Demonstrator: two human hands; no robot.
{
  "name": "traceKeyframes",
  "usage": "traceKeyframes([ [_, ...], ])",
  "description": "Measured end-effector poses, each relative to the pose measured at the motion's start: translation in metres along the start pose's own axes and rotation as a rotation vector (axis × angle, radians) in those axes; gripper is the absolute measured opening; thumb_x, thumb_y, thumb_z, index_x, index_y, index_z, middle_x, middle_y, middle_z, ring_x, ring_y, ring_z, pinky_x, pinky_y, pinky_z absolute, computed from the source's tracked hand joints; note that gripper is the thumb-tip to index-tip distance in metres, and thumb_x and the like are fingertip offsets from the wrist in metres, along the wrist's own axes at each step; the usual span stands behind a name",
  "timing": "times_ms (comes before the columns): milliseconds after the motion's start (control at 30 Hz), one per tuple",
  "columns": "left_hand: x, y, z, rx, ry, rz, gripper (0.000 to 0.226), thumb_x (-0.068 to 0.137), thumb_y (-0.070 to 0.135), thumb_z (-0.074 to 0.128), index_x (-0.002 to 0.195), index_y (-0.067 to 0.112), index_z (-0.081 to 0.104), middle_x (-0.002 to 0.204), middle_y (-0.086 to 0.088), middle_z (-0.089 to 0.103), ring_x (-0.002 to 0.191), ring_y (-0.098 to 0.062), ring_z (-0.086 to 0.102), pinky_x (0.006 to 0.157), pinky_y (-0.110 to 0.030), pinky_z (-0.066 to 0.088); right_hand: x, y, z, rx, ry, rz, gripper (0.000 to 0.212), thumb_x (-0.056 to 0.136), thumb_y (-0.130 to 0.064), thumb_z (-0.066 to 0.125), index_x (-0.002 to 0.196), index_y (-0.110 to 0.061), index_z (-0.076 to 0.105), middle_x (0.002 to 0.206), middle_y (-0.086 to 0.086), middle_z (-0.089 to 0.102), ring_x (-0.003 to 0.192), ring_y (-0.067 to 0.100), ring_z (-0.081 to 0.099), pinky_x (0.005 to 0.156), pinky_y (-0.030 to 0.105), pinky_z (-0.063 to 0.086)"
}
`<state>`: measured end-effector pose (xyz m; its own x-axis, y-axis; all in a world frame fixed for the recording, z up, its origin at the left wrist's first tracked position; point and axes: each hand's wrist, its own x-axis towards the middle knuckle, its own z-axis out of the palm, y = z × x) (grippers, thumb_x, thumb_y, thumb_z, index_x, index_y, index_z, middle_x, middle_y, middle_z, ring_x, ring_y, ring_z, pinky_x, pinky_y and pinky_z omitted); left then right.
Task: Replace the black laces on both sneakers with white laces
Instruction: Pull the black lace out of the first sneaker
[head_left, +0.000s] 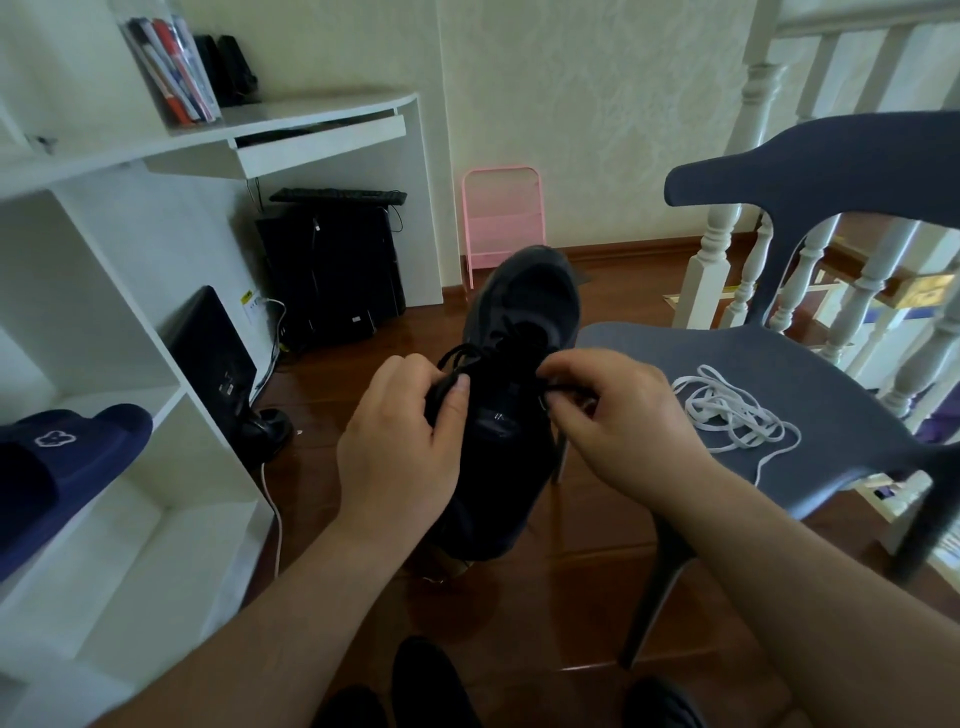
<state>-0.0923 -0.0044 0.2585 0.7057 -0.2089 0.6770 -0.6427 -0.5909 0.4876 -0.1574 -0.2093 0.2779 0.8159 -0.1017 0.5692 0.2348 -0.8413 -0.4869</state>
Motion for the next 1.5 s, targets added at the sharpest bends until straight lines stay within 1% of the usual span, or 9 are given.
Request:
traceKeyframes([
  [67, 0.001, -0.002, -0.001, 0.007, -0.002, 0.000, 0.024, 0.106, 0.037, 0.055, 0.086, 0.024, 0.050, 0.080, 0.011, 0.045, 0.072, -0.007, 0.048, 0.055, -0.021, 0.035, 0.001, 0.002, 0.006, 0.110, 0.043, 0.074, 0.014, 0.099, -0.018, 0.064, 0.103, -0.028, 0.073, 0.087, -0.012, 0.073, 0.080, 0.007, 0.068, 0.071, 0.028, 0.057],
  [167, 0.005, -0.005, -0.004, -0.033, 0.011, -0.034, 0.024, 0.105, 0.036, 0.055, 0.085, 0.024, 0.050, 0.080, 0.010, 0.047, 0.075, -0.008, 0.050, 0.058, -0.020, 0.036, 0.013, 0.003, 0.007, 0.867, 0.211, 0.652, 0.014, 0.102, -0.013, 0.055, 0.094, -0.020, 0.065, 0.082, 0.001, 0.069, 0.067, 0.019, 0.063, 0.057, 0.031, 0.054],
  [300, 0.005, -0.004, -0.004, -0.022, 0.006, -0.012, 0.024, 0.106, 0.034, 0.055, 0.086, 0.023, 0.049, 0.080, 0.011, 0.045, 0.074, -0.009, 0.049, 0.058, -0.016, 0.034, 0.016, 0.019, 0.006, 1.267, 0.310, 1.261, 0.012, 0.104, -0.022, 0.051, 0.107, -0.015, 0.060, 0.096, 0.009, 0.061, 0.075, 0.024, 0.057, 0.071, 0.039, 0.057],
  [400, 0.003, -0.006, -0.002, -0.029, -0.009, -0.016, 0.025, 0.106, 0.034, 0.055, 0.085, 0.022, 0.048, 0.079, 0.010, 0.044, 0.072, -0.009, 0.048, 0.057, -0.021, 0.035, 0.010, 0.026, 0.011, 0.767, 0.214, 0.890, 0.023, 0.098, -0.023, 0.062, 0.120, -0.023, 0.055, 0.113, 0.006, 0.057, 0.079, 0.018, 0.058, 0.060, 0.034, 0.051],
  [500, 0.003, -0.006, -0.002, -0.013, -0.016, -0.011, 0.025, 0.106, 0.035, 0.055, 0.085, 0.023, 0.049, 0.079, 0.010, 0.044, 0.071, -0.009, 0.047, 0.056, -0.024, 0.038, 0.003, 0.020, 0.004, -0.079, 0.031, 0.301, 0.068, 0.082, -0.018, 0.075, 0.139, -0.040, 0.043, 0.133, -0.003, 0.042, 0.113, 0.020, 0.049, 0.085, 0.036, 0.048],
  [667, 0.003, -0.006, -0.001, 0.009, -0.026, -0.058, 0.026, 0.106, 0.037, 0.054, 0.085, 0.024, 0.047, 0.080, 0.010, 0.044, 0.073, -0.008, 0.047, 0.056, -0.022, 0.032, -0.001, -0.007, 0.001, -0.072, -0.016, -0.073, 0.045, 0.082, -0.008, 0.067, 0.124, -0.025, 0.064, 0.116, -0.007, 0.051, 0.101, 0.014, 0.052, 0.083, 0.025, 0.047],
  [833, 0.002, -0.004, -0.001, 0.036, -0.041, -0.026, 0.024, 0.106, 0.037, 0.053, 0.086, 0.024, 0.048, 0.081, 0.011, 0.044, 0.073, -0.007, 0.047, 0.056, -0.020, 0.031, 0.001, -0.012, 0.009, -0.036, -0.026, 0.003, 0.026, 0.092, -0.030, 0.069, 0.117, -0.027, 0.068, 0.098, -0.012, 0.057, 0.084, 0.003, 0.052, 0.075, 0.011, 0.039],
  [1267, 0.012, -0.018, -0.013, 0.023, 0.037, -0.061, 0.025, 0.107, 0.034, 0.054, 0.087, 0.020, 0.049, 0.083, 0.009, 0.045, 0.078, -0.002, 0.047, 0.061, -0.017, 0.030, 0.006, 0.068, -0.011, -0.191, -0.136, 0.563, 0.013, 0.102, -0.025, 0.060, 0.093, -0.021, 0.068, 0.096, 0.003, 0.069, 0.092, 0.026, 0.062, 0.078, 0.033, 0.042],
  [1500, 0.009, -0.015, -0.008, 0.020, 0.015, -0.050, 0.025, 0.106, 0.036, 0.054, 0.087, 0.020, 0.051, 0.082, 0.009, 0.046, 0.075, -0.008, 0.048, 0.058, -0.021, 0.032, 0.008, 0.025, -0.001, 0.015, -0.078, 0.317, 0.020, 0.102, -0.037, 0.057, 0.118, -0.027, 0.065, 0.112, -0.011, 0.061, 0.104, 0.009, 0.058, 0.089, 0.030, 0.047],
])
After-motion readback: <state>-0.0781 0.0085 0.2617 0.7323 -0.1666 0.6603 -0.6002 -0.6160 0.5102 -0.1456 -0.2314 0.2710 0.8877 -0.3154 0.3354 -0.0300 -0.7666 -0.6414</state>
